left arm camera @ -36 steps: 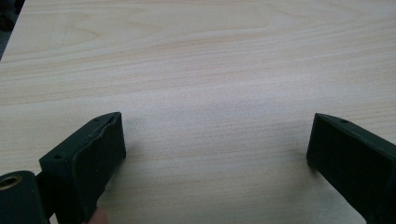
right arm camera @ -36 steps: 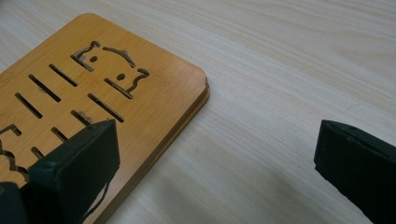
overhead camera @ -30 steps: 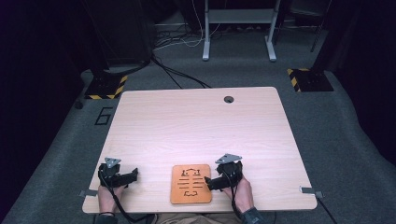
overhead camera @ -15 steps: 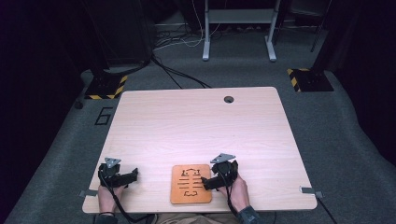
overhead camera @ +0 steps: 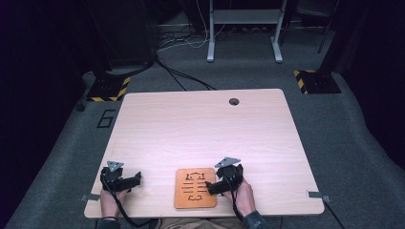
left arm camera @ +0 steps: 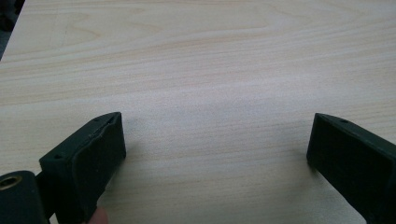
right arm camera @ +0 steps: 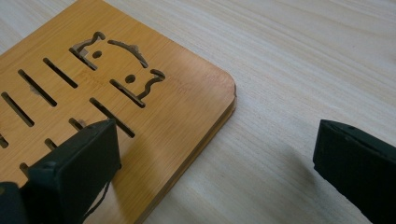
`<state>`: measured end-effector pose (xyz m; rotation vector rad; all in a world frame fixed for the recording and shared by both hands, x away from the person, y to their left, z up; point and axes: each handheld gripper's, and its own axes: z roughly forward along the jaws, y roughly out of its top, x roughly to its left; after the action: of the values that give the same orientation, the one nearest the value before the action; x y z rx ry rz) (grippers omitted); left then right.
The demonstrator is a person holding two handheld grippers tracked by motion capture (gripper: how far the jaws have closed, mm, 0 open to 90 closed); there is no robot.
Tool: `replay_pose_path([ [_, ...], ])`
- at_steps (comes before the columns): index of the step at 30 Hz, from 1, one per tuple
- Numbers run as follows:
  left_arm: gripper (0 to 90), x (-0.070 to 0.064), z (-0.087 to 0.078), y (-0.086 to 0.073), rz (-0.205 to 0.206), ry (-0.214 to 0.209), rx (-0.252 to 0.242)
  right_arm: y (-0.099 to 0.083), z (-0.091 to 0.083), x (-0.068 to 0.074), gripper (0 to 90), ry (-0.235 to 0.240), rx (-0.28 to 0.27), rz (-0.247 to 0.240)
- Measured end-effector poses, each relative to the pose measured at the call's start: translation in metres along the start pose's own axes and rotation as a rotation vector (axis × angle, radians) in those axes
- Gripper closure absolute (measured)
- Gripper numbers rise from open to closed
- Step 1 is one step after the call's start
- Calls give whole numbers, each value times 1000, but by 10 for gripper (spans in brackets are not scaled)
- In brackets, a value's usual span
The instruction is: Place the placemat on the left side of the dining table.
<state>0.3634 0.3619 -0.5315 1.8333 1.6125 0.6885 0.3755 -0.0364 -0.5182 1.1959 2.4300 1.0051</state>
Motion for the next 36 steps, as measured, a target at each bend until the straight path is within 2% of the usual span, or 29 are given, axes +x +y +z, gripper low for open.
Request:
replay_pose_path([
  [8, 43, 0, 0, 0, 0, 0, -2, 1, 1, 0, 0, -1, 5, 8],
  [15, 43, 0, 0, 0, 0, 0, -2, 1, 1, 3, 0, -1, 5, -15],
  [29, 44, 0, 0, 0, 0, -1, -2, -2, -1, -3, 0, -5, 10, 0],
  [30, 44, 0, 0, 0, 0, -1, -2, -2, -2, -2, 0, -3, 13, 12],
  [36, 44, 0, 0, 0, 0, -1, -2, -3, -3, -5, 0, -3, 17, 9],
])
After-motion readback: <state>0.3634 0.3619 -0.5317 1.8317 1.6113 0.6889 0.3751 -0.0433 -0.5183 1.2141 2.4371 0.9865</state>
